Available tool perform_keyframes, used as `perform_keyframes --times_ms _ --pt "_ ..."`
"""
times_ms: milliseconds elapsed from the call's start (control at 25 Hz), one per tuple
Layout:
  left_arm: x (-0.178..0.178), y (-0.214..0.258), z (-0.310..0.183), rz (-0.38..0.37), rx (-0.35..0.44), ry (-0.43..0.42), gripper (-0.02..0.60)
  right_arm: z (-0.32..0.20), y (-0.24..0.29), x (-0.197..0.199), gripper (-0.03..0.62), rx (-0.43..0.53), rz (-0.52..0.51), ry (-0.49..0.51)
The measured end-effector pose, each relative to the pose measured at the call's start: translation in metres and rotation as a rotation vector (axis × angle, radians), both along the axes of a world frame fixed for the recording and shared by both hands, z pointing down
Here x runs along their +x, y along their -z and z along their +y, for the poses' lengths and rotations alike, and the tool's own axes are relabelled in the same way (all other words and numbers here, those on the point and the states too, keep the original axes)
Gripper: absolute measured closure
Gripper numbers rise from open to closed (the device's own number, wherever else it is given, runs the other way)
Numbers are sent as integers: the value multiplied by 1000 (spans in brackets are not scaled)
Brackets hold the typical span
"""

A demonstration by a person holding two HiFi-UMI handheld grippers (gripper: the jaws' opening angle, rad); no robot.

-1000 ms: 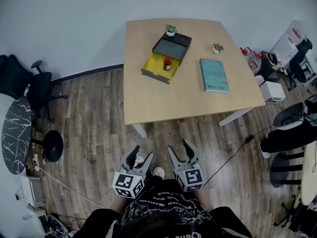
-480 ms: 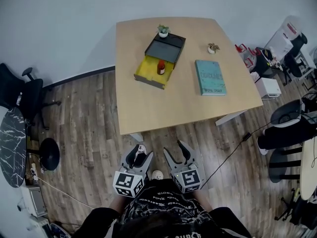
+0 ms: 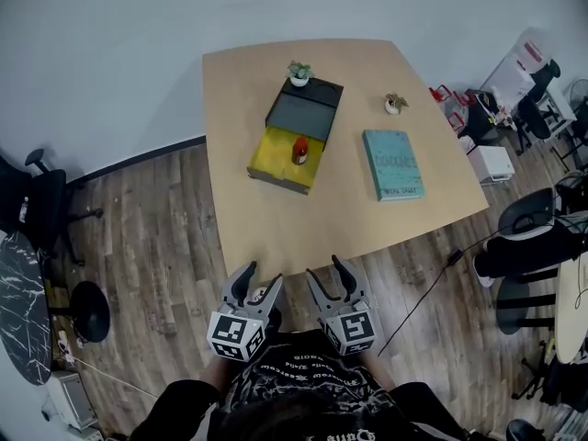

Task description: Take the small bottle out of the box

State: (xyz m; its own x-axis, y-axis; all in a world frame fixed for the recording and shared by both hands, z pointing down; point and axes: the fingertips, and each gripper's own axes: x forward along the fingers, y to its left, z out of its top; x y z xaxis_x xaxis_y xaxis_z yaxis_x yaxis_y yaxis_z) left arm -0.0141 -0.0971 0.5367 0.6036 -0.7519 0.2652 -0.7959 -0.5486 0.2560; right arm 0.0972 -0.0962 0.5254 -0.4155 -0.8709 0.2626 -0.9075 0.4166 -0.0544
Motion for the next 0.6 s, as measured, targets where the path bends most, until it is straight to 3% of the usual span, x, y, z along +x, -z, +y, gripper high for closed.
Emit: perform_keyframes --times_ms 600 --pt "-22 7 -107 -6 22 -119 330 -103 8 -23 347 20 3 -124"
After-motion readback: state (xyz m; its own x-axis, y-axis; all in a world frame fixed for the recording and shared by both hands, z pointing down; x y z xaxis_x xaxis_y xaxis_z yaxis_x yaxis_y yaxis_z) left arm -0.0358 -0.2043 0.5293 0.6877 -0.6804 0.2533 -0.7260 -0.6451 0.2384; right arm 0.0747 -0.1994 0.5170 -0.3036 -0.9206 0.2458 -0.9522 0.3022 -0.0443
